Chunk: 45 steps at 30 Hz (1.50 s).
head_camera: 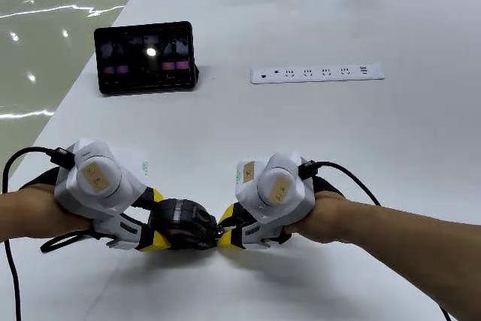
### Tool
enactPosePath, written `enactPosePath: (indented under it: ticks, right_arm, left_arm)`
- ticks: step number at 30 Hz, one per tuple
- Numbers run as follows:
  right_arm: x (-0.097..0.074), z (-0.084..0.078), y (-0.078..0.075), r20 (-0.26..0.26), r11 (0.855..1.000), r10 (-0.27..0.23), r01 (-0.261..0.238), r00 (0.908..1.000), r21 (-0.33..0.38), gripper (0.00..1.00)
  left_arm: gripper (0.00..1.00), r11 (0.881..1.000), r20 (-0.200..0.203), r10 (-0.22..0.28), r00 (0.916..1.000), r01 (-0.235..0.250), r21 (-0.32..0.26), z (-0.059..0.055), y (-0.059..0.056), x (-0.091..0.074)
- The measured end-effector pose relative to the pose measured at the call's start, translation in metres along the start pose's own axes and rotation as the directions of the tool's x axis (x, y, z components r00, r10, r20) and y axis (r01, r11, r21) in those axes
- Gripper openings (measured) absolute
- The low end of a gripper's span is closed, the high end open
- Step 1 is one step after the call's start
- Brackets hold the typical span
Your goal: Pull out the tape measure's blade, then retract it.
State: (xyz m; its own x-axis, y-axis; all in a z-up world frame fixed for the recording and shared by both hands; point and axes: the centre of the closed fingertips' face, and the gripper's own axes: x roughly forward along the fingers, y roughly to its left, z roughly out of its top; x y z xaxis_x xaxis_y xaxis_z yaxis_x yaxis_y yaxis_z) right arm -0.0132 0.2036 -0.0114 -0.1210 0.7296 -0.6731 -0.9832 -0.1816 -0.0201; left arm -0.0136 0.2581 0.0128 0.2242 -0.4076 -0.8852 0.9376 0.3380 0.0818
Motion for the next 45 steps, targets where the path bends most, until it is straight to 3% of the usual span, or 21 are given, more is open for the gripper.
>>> enactPosePath:
  ticks: [11, 45]
  right_arm:
    - [-0.002, -0.001, 0.0, 0.007, 1.0, 0.0, 0.0, 1.0, -0.003, 0.08]
    - [-0.037, -0.034, -0.001, -0.023, 1.0, -0.01, 0.01, 0.9997, -0.016, 0.09]
  left_arm:
    - [0.26, 1.0, -0.007, 0.005, 1.0, -0.005, -0.023, -0.001, 0.001, 0.0]
    - [0.26, 0.999, -0.014, -0.006, 0.9999, 0.006, -0.048, -0.001, 0.001, 0.002]
